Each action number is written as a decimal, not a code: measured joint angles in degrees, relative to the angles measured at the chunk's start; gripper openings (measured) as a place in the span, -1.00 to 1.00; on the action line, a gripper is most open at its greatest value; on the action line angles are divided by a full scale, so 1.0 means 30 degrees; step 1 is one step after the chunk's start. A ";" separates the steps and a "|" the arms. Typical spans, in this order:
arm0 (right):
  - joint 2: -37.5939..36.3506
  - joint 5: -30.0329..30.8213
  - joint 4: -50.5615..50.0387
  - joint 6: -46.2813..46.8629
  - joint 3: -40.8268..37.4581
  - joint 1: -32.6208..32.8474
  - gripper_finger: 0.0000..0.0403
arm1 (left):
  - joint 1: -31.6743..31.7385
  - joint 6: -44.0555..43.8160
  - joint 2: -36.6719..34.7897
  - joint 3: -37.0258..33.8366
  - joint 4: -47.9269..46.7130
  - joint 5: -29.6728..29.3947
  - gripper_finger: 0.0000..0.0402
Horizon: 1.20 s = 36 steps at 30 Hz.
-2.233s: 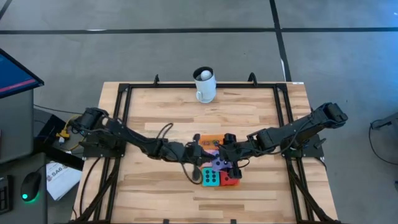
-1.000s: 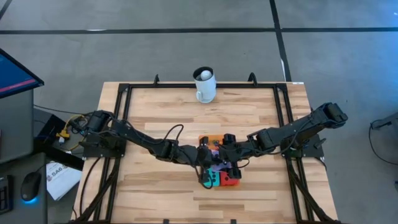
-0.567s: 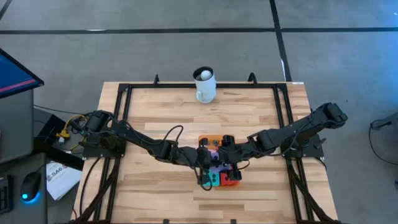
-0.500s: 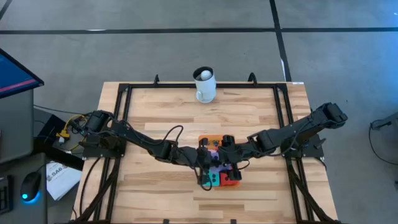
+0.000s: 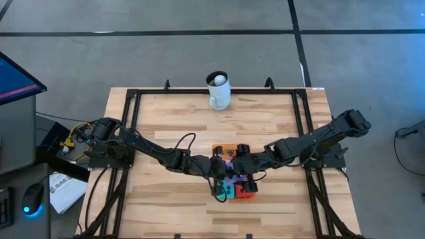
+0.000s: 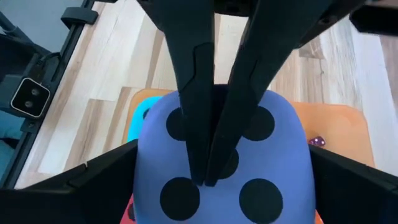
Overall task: Pick & Place Dice
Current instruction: Put the large purple dice into the orange bin
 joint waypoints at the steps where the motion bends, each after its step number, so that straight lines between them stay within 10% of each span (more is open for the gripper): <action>1: 0.0005 0.0012 0.0096 -0.0168 0.0000 0.0033 0.99 | -0.0001 -0.0088 0.0000 -0.0013 -0.0086 0.0019 -1.00; 36: -0.1700 0.0060 -0.0808 -0.0555 0.0049 -0.0096 0.99 | 0.0444 -0.0552 0.0029 -0.0078 -0.1050 -0.0082 -1.00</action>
